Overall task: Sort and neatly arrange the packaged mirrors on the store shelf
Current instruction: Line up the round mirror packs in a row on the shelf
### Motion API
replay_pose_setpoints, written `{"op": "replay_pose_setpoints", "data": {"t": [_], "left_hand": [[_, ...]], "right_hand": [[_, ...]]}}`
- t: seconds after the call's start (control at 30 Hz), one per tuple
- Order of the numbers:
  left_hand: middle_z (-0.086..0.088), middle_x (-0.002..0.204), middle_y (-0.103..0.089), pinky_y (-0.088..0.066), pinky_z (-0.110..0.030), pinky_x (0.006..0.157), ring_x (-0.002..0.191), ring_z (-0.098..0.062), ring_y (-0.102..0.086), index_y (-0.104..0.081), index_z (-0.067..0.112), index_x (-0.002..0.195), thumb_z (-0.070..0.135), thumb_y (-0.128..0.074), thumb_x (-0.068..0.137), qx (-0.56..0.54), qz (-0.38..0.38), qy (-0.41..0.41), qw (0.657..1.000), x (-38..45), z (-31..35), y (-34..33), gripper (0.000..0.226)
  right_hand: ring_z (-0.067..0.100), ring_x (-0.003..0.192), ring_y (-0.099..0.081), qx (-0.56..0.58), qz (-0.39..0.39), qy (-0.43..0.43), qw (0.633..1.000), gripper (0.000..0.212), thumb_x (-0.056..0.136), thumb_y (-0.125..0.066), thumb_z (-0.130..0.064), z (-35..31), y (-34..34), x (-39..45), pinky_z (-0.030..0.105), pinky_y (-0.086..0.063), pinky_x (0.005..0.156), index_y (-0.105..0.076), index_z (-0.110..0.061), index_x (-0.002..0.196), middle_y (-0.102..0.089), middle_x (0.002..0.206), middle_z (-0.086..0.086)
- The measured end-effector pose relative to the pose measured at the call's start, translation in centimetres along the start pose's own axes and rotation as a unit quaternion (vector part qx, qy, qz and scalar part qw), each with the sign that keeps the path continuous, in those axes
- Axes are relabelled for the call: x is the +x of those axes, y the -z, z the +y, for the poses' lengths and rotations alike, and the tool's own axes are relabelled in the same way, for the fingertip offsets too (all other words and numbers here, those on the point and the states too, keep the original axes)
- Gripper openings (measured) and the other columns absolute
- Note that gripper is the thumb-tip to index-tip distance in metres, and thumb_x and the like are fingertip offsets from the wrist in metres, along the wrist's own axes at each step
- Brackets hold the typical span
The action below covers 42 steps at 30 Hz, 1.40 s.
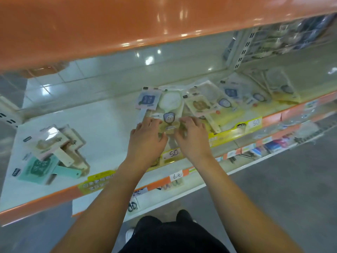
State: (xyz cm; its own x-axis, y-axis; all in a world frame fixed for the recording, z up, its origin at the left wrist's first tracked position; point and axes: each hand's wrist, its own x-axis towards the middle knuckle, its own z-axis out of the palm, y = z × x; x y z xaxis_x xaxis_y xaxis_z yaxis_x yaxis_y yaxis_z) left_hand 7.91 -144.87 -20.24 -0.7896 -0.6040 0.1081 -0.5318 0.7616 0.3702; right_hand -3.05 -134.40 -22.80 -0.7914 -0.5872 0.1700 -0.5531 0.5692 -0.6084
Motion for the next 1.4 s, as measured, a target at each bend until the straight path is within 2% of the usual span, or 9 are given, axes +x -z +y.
{"op": "replay_pose_setpoints", "data": {"t": [0.13,0.27,0.37,0.57,0.87,1.07,1.2,1.4], "left_hand": [[-0.005,0.122,-0.052,-0.046,-0.043,0.087,0.107,-0.029,-0.055,-0.052,0.018,0.120,0.035,-0.051,0.088,0.013,-0.001,-0.007,1.000,1.3,4.0,-1.6,0.036],[-0.006,0.123,-0.051,-0.046,-0.044,0.090,0.109,-0.029,-0.055,-0.052,0.018,0.122,0.036,-0.051,0.089,0.019,0.000,-0.010,1.000,2.2,7.7,-3.1,0.038],[-0.005,0.120,-0.053,-0.048,-0.046,0.085,0.107,-0.030,-0.056,-0.054,0.018,0.120,0.035,-0.051,0.089,0.015,0.006,-0.011,1.000,2.5,10.1,-4.2,0.036],[-0.005,0.117,-0.055,-0.050,-0.048,0.080,0.099,-0.029,-0.062,-0.056,0.018,0.118,0.034,-0.052,0.085,0.019,0.010,-0.026,0.999,2.6,12.0,-5.4,0.037],[-0.004,0.121,-0.054,-0.046,-0.044,0.086,0.106,-0.030,-0.057,-0.056,0.018,0.117,0.032,-0.054,0.087,0.022,0.008,0.001,1.000,1.9,10.2,-4.9,0.033],[-0.004,0.120,-0.052,-0.045,-0.044,0.089,0.108,-0.029,-0.056,-0.054,0.018,0.119,0.035,-0.052,0.089,-0.003,0.016,0.004,1.000,2.6,8.2,-4.1,0.034],[-0.003,0.121,-0.051,-0.043,-0.042,0.091,0.109,-0.027,-0.054,-0.053,0.019,0.119,0.039,-0.051,0.089,0.002,0.002,0.002,1.000,3.4,7.4,-3.8,0.036],[0.001,0.125,-0.049,-0.041,-0.041,0.095,0.113,-0.024,-0.050,-0.050,0.022,0.124,0.038,-0.048,0.091,-0.022,-0.009,0.008,1.000,4.5,5.0,-3.1,0.037]], "right_hand": [[0.031,0.112,-0.054,0.012,0.006,-0.002,1.000,0.047,0.079,-0.045,-0.046,3.6,2.2,1.0,0.042,-0.045,0.091,-0.063,-0.019,0.112,-0.060,0.118,0.004],[0.032,0.117,-0.050,0.026,0.008,-0.005,1.000,0.037,0.083,-0.060,-0.033,7.0,4.6,1.7,0.044,-0.043,0.094,-0.062,-0.018,0.116,-0.058,0.122,0.007],[0.031,0.123,-0.047,0.027,0.003,-0.006,1.000,0.039,0.082,-0.061,-0.032,9.3,6.0,2.2,0.043,-0.040,0.099,-0.061,-0.018,0.119,-0.056,0.127,0.008],[0.030,0.116,-0.049,0.041,0.009,-0.012,0.999,0.036,0.083,-0.063,-0.029,11.4,7.3,2.3,0.041,-0.041,0.095,-0.062,-0.020,0.118,-0.056,0.125,0.004],[0.032,0.119,-0.048,0.038,0.011,-0.002,0.999,0.034,0.084,-0.066,-0.027,10.2,6.0,1.6,0.049,-0.041,0.098,-0.063,-0.017,0.117,-0.055,0.125,0.005],[0.030,0.127,-0.041,0.000,0.006,0.001,1.000,0.038,0.084,-0.065,-0.029,8.0,5.4,2.2,0.048,-0.038,0.102,-0.062,-0.019,0.120,-0.050,0.133,0.006],[0.035,0.120,-0.048,-0.016,0.015,0.011,1.000,0.040,0.081,-0.066,-0.028,7.4,5.4,3.3,0.047,-0.041,0.099,-0.063,-0.017,0.119,-0.053,0.129,0.009],[0.039,0.120,-0.046,-0.043,0.014,0.019,0.999,0.042,0.083,-0.066,-0.029,5.6,4.4,4.6,0.047,-0.045,0.094,-0.061,-0.012,0.121,-0.050,0.131,0.013]]}}
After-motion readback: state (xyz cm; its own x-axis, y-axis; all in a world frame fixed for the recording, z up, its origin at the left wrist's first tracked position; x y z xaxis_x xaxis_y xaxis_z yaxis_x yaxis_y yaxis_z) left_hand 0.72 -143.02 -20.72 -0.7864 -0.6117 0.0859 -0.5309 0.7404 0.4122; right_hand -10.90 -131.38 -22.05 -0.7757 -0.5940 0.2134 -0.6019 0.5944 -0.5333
